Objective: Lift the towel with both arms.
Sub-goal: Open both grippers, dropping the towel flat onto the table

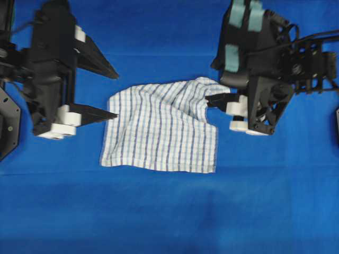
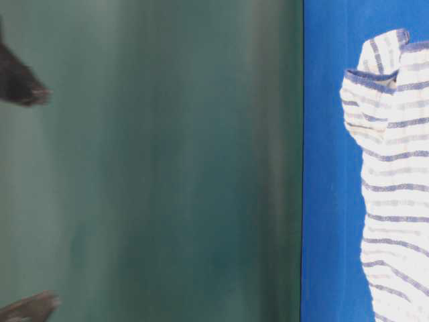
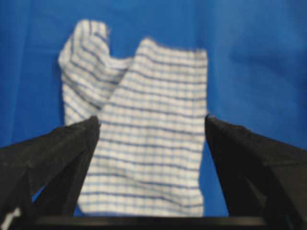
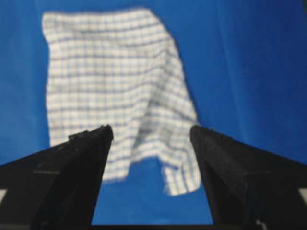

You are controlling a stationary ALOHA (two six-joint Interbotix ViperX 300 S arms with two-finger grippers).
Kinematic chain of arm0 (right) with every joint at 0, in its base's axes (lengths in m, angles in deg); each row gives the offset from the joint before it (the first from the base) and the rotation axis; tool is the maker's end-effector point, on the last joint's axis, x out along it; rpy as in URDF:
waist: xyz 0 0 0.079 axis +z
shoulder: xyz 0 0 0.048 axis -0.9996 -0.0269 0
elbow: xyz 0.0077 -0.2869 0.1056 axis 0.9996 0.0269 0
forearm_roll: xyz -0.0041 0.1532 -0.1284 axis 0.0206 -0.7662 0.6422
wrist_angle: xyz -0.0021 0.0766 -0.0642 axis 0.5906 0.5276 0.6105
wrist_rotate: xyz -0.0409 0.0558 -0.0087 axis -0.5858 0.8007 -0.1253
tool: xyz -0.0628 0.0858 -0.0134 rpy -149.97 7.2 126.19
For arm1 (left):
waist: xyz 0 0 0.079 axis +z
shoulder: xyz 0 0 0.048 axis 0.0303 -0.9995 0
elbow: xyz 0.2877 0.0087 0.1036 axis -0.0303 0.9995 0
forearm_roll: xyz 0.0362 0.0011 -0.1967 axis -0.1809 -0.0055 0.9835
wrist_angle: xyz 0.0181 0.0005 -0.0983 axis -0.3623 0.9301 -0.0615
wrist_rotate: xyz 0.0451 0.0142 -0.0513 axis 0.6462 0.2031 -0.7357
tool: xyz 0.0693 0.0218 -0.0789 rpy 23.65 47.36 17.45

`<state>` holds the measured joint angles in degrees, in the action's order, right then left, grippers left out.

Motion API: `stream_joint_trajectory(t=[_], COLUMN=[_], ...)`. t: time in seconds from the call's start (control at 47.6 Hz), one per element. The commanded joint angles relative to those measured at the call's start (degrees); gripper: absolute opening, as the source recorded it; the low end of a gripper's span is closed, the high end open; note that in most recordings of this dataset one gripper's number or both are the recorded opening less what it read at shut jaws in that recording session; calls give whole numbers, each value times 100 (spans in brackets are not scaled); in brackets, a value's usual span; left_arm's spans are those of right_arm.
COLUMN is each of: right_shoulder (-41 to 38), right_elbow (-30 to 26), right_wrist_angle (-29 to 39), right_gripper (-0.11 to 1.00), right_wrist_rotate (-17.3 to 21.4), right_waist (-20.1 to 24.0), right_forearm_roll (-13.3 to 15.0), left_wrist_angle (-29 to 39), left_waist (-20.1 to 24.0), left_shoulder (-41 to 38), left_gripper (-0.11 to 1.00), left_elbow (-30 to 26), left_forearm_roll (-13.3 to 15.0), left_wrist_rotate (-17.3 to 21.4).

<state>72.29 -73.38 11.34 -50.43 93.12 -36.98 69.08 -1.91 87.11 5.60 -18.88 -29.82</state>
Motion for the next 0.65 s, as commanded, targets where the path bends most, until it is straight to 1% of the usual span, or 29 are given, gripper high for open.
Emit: stream_joint_trajectory(t=[0.0,0.126,0.336,0.462,0.546,0.63], right_shoulder=[62,53,26,-35,-132,-264], right_elbow=[272,773,1670,2092,2399,2593], right_wrist_angle=[-325,-782,-1670,-2136,-2487,-2742], right_gripper=[67,67,67,67,67,67], right_wrist_rotate=[62,132,290,422,510,563], right_waist=[9,9,-26,-62,-105,-158], right_forearm_roll=[18,18,18,18,18,18], left_wrist_angle=[-325,-844,-1477,-1758,-2065,-2382], left_waist=[9,9,9,9,9,9], left_shoulder=[-53,-202,-448,-615,-791,-976], left_gripper=[85,85,85,85,85,85], left_elbow=[123,483,1037,1283,1485,1688], left_forearm_roll=[0,0,0,-9,0,0], left_wrist_rotate=[9,70,105,114,123,123])
